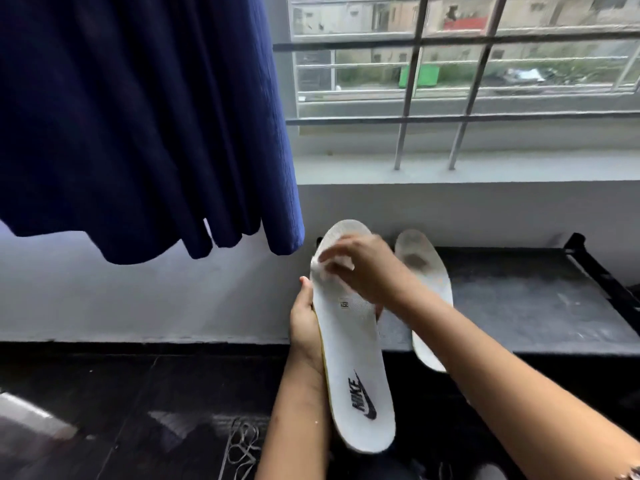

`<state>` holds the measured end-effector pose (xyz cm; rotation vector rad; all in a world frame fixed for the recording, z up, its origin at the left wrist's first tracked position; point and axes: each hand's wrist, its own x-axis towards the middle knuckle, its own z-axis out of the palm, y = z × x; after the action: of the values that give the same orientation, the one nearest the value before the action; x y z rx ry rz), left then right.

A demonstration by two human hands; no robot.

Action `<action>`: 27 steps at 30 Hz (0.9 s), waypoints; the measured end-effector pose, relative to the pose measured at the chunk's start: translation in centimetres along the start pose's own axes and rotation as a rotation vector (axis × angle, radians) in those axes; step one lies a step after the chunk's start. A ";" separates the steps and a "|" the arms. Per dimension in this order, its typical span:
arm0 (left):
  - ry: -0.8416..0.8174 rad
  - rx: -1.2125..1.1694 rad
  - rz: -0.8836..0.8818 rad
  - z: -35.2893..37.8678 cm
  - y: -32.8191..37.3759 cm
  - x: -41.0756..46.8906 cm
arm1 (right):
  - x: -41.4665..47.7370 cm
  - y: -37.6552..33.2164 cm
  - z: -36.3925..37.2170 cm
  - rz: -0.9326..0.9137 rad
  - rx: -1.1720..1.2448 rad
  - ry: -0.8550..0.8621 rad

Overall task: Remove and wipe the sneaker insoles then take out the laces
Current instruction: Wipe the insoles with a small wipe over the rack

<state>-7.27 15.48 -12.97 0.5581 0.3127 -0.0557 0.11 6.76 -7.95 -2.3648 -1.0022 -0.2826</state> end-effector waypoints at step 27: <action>-0.078 0.072 -0.071 2.5 1.3 -5.3 | -0.7 0.0 -6.7 0.119 -0.263 0.095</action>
<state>-11.41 15.08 -8.65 0.6146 0.2546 -0.1572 -0.28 2.56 -2.68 -2.6071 -0.8180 -0.5025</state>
